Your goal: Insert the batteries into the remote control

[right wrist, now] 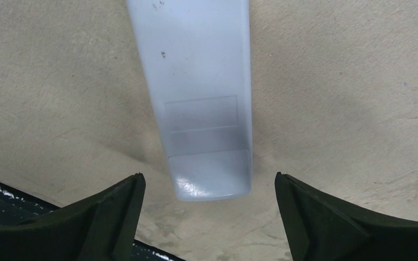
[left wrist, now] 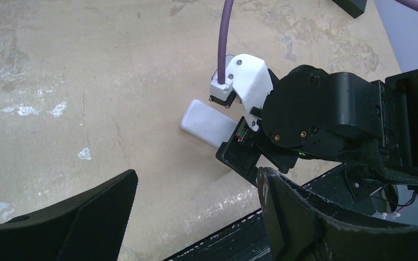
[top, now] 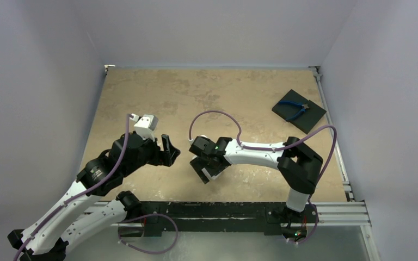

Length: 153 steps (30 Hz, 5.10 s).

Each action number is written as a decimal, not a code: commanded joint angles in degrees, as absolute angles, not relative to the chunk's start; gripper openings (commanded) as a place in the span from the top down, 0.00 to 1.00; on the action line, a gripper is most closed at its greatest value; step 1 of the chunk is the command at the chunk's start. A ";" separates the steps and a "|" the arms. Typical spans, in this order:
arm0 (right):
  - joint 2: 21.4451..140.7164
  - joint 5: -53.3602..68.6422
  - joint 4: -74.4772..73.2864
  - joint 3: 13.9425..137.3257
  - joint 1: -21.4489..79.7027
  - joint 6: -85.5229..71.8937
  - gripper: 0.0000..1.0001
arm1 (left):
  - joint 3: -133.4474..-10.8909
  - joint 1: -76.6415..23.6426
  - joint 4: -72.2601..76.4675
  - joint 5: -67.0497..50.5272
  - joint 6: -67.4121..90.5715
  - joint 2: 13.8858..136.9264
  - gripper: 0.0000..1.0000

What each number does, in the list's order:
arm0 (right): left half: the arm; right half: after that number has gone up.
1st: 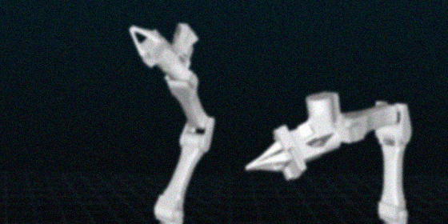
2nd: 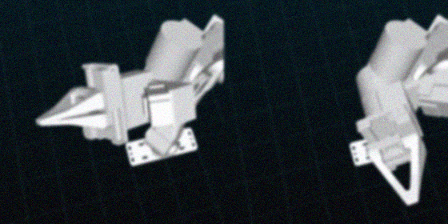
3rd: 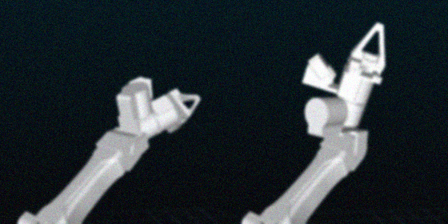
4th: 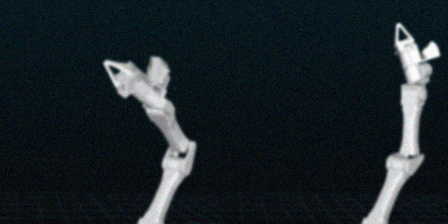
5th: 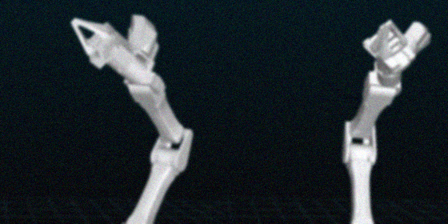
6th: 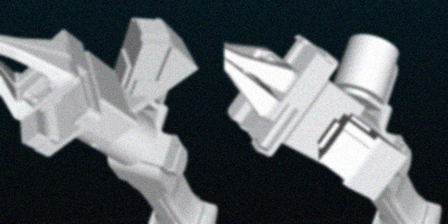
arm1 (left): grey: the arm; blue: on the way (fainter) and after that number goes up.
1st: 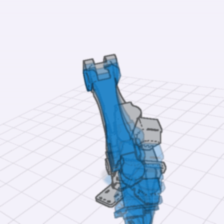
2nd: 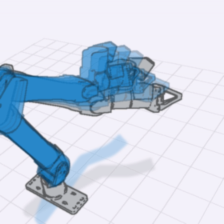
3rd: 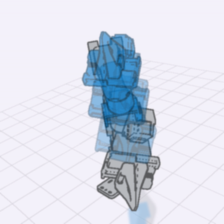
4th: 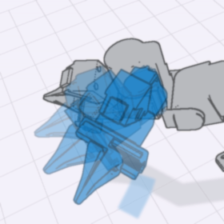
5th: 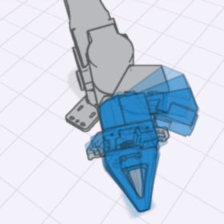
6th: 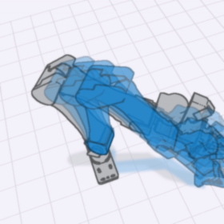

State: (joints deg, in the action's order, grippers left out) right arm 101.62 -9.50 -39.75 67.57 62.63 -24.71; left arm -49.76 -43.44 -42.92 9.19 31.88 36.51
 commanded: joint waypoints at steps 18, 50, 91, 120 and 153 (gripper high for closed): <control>91.32 -16.72 -36.05 65.37 62.84 -28.68 0.01 | -49.37 -43.15 -41.41 9.07 31.81 39.15 0.19; 59.46 -15.72 -23.02 41.92 62.54 -38.59 0.01 | -43.22 -43.65 -14.72 9.78 40.54 70.24 0.36; 55.13 -14.15 -16.81 33.84 62.49 -41.73 0.01 | -37.66 -46.07 -2.99 4.11 38.45 83.50 0.52; 65.68 -24.65 -19.31 39.08 62.49 -47.95 0.22 | -30.39 -49.13 -8.24 5.56 42.94 69.20 0.53; 78.58 -29.62 -19.07 45.20 61.18 -51.86 0.52 | -36.51 -48.78 -9.41 6.17 37.00 76.87 0.50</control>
State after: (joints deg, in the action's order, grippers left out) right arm 78.83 -27.55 -19.68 42.92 61.60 -50.39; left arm -35.70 -48.88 -12.08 7.51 38.24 76.31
